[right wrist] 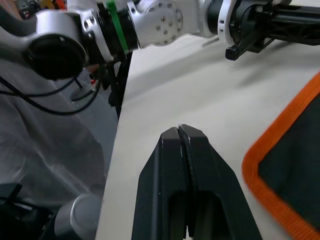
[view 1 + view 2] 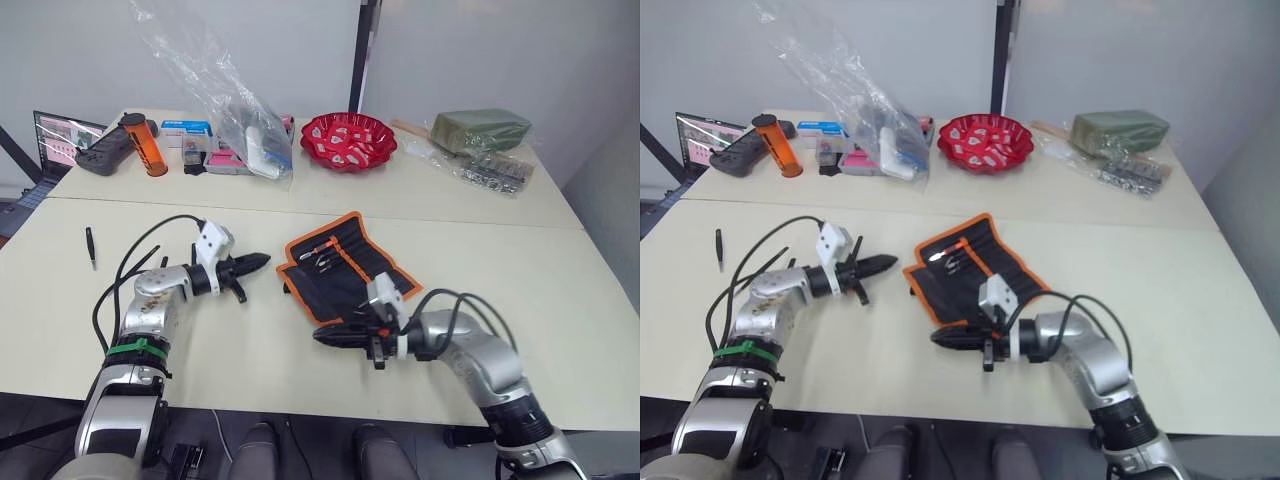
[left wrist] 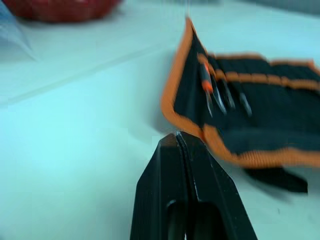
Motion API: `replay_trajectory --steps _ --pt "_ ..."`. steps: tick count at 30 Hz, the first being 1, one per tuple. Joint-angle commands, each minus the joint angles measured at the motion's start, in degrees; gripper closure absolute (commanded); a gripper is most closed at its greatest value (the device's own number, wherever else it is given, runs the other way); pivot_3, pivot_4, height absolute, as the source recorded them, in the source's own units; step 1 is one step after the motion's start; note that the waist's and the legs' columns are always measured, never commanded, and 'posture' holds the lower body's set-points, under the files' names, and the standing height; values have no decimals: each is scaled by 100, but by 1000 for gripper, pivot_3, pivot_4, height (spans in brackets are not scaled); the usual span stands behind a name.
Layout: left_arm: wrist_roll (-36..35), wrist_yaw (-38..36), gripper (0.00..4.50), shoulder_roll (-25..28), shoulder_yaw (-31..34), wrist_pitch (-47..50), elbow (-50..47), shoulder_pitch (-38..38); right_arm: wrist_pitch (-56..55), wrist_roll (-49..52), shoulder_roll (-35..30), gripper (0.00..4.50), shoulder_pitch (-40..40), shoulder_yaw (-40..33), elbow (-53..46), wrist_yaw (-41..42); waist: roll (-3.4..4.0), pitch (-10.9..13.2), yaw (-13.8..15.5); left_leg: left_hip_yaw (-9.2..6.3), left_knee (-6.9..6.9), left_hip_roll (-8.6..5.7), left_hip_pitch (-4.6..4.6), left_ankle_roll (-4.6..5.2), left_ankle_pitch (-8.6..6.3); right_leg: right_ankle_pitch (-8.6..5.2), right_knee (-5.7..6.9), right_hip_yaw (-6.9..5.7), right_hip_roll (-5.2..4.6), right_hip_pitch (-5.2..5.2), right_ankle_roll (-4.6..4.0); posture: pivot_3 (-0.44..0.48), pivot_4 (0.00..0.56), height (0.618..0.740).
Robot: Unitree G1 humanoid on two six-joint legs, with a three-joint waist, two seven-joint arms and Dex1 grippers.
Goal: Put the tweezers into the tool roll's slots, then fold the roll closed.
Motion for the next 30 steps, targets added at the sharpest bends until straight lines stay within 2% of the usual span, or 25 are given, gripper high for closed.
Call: replay_trajectory --steps 1,7,8,11,14,21,22,25,30 --pt "-424 33 4480 313 402 434 -967 216 171 314 -402 4500 -62 -554 -262 -73 0 1 -7 0 -2 0 -2 0 0 0 -1 1 -1 -3 0 0 150 729" --pt "-858 355 4480 727 847 1285 -2374 935 34 230 -904 4500 -178 -891 163 -39 -1 3 -17 4 -11 2 2 0 0 -1 1 4 -1 -8 -2 0 150 729" --pt "-892 439 4232 811 970 1370 -2614 1146 11 204 -972 4500 -246 -952 362 6 -1 3 -22 4 -11 2 2 0 0 0 -1 4 -1 -8 -2 0 150 729" --pt "-1174 793 3370 1007 1640 1709 -3348 1965 -208 58 -1158 3666 -549 -1030 1084 187 -1 7 -72 21 -12 2 2 0 0 0 -6 17 -6 -11 -3 0 150 729" --pt "-1344 1087 2364 1061 2207 1855 -3886 2674 -437 -35 -1258 2646 -769 -965 1505 378 -9 18 -84 24 -21 5 3 1 0 1 -7 17 -7 -19 -5 0 150 729" --pt "-1530 1751 77 660 3786 1956 -5060 4709 -995 -467 -1049 240 -1944 -464 2912 1140 -28 37 -167 45 -25 10 1 0 0 7 -13 25 -10 -33 -16 0 150 729" --pt "-1564 1830 0 560 3944 1956 -5190 4926 -1044 -502 -971 24 -2122 -402 3093 1250 -28 39 -167 48 -24 13 3 0 0 9 -14 25 -10 -35 -19 0 150 729" --pt "-1698 2036 0 189 4345 1936 -5647 5572 -1131 -581 -735 24 -2578 -225 3515 1600 -35 44 -160 51 -28 16 2 0 0 11 -21 24 -9 -39 -25 0 150 729" --pt "-1879 2571 0 -800 4928 1735 -6345 6675 -1400 -770 -358 24 -3151 105 4050 2225 -42 46 -129 57 -28 17 -11 -1 -1 20 -42 25 -12 -40 -49 0 150 729"
